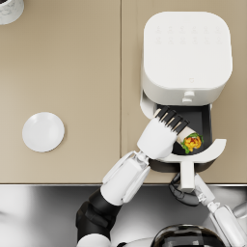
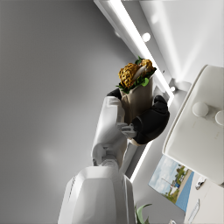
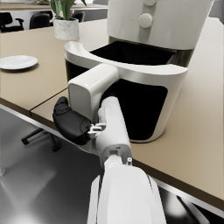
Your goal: Pick up the chicken rolls and place it into the air fryer
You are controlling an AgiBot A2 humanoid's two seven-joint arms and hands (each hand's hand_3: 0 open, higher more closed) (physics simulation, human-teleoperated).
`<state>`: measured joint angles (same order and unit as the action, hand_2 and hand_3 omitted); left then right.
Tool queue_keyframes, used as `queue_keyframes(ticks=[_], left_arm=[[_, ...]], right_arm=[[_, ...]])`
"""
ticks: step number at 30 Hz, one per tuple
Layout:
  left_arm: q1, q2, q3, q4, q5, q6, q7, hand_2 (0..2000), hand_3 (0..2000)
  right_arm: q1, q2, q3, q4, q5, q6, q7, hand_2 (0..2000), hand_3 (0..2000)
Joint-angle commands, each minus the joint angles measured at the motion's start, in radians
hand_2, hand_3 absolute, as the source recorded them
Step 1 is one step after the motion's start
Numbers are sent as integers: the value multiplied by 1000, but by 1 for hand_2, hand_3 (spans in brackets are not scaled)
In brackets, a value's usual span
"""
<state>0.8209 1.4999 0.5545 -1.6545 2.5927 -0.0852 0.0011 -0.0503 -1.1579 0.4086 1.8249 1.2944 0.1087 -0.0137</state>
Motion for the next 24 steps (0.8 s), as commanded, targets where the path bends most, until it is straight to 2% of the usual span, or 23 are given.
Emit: queue_keyframes(ticks=[1, 5, 6, 7, 8, 12, 15, 16, 17, 19, 24], left_arm=[[45, 40, -13, 77, 0, 0, 0, 2000, 2000], [56, 59, -24, 122, 0, 1, 0, 2000, 2000], [55, 61, -22, 119, 0, 1, 0, 2000, 2000], [55, 64, -21, 121, 0, 1, 0, 639, 1673], [43, 57, -22, 106, 0, 19, 0, 0, 1347], [-28, 17, -33, 26, 0, 49, -1, 0, 40], [-123, -45, -82, -81, 0, 65, -1, 0, 0], [-149, -61, -103, -112, 1, 71, -1, 0, 0], [-175, -91, -127, -145, 1, 74, -1, 0, 0], [-218, -121, -189, -193, 1, 79, -1, 0, 0], [-285, -149, -358, -261, 0, 84, -1, 0, 0]], right_arm=[[6, -68, 466, 146, 0, 21, 0, 2000, 2000], [-38, -105, 466, 136, 0, 72, -5, 2000, 2000], [-44, -45, -58, 23, 0, 87, -6, 2000, 2000], [-50, -50, -69, 30, 0, 109, -8, 2000, 2000], [-55, -55, -78, 37, 1, 135, -8, 2000, 2000], [-63, -63, -92, 34, 1, 167, 2, 2000, 2000], [-65, -65, -93, 35, 1, 168, 4, 2000, 2000], [-40, -120, 428, 136, 0, 178, 7, 2000, 2000], [-39, -127, 418, 135, 0, 178, 8, 2000, 2000], [-39, -137, 407, 137, 0, 185, 7, 2000, 2000], [-37, -169, 359, 119, 0, 195, 3, 2000, 2000]])
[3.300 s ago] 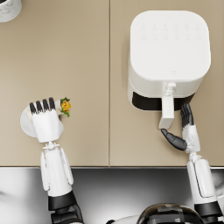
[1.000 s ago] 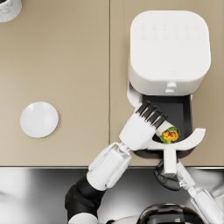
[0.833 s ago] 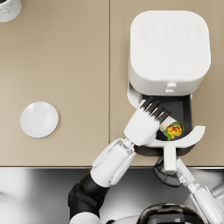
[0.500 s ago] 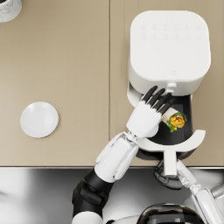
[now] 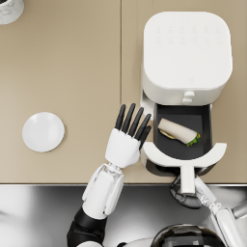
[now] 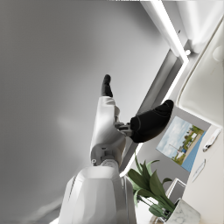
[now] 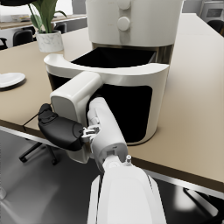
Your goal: Pick up the chicken rolls and place it into the air fryer
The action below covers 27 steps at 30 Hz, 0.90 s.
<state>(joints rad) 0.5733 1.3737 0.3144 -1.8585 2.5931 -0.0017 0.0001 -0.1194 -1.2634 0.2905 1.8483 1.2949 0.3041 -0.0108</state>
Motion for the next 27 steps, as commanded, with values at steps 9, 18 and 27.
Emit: queue_keyframes(ticks=[9, 18, 27], left_arm=[[-147, -36, -320, -122, 0, 1, 0, 0, 0], [-142, -41, -407, -133, -1, 1, 0, 0, 0], [-163, -44, -420, -135, -1, 1, 0, 0, 0]], right_arm=[[90, -212, 255, 61, 6, 117, -13, 2000, 2000], [196, -259, 173, -15, 14, 152, -11, 2000, 2000], [335, -261, 159, -133, 7, 179, -3, 2000, 2000]])
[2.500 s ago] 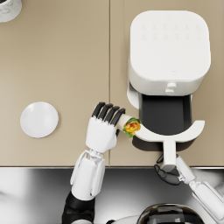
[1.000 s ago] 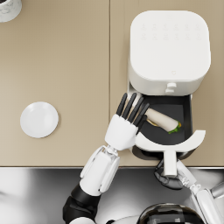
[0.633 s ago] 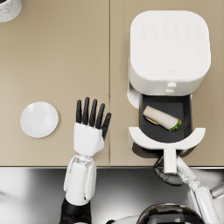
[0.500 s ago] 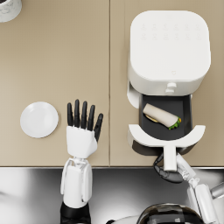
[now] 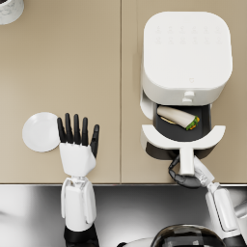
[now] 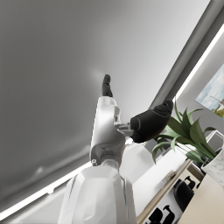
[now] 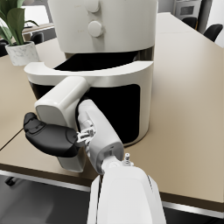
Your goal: Pick up the chicken rolls and place it into the air fryer
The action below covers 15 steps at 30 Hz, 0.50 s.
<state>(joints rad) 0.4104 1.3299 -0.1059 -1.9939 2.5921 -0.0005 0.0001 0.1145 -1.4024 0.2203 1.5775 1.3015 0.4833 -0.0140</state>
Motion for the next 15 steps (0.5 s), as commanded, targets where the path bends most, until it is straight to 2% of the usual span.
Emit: queue_keyframes(ticks=[1, 5, 10, 15], left_arm=[[11, -3, -17, -4, 0, 0, 0, 0, 0], [14, -8, -22, -2, 0, 0, 0, 0, 0], [16, -14, -26, 4, 0, 0, 0, 0, 0], [-6, -13, -20, 0, 0, 0, 0, 0, 0]], right_arm=[[120, -127, 220, 125, -1, 2, -1, 2000, 2000], [195, -110, 231, 46, -2, 2, 0, 2000, 2000], [326, -4, 347, -44, -4, -77, 5, 2000, 2000], [459, 74, 466, -110, -5, -125, 22, 2000, 2000]])
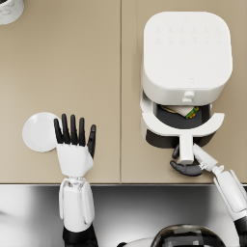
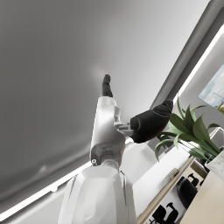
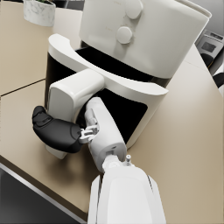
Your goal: Pick up the chicken rolls and place it into the air fryer
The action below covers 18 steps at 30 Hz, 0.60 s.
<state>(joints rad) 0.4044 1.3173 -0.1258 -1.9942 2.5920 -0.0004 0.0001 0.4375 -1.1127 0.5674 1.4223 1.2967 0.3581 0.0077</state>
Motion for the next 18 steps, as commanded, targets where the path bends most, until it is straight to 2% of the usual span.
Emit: queue_keyframes(ticks=[1, 6, 7, 10, 18], left_arm=[[-3, 0, 1, -1, 0, 0, 0, 0, 0], [10, -6, 4, 3, 0, 0, 0, 0, 0], [-5, -3, 5, 3, 0, 0, 0, 0, 0], [13, -8, 7, 8, 0, 0, 0, 0, 0], [0, -10, 8, 18, 0, 0, 0, 0, 0]], right_arm=[[159, -204, 146, 36, 0, -7, 1, 2000, 2000], [280, -179, 266, -52, -1, -51, 21, 2000, 2000], [306, -177, 291, -76, -1, -29, 22, 2000, 2000], [350, -198, 302, -155, -4, -59, 25, 2000, 2000], [439, -271, 305, -340, -2, -83, 17, 2000, 2000]])
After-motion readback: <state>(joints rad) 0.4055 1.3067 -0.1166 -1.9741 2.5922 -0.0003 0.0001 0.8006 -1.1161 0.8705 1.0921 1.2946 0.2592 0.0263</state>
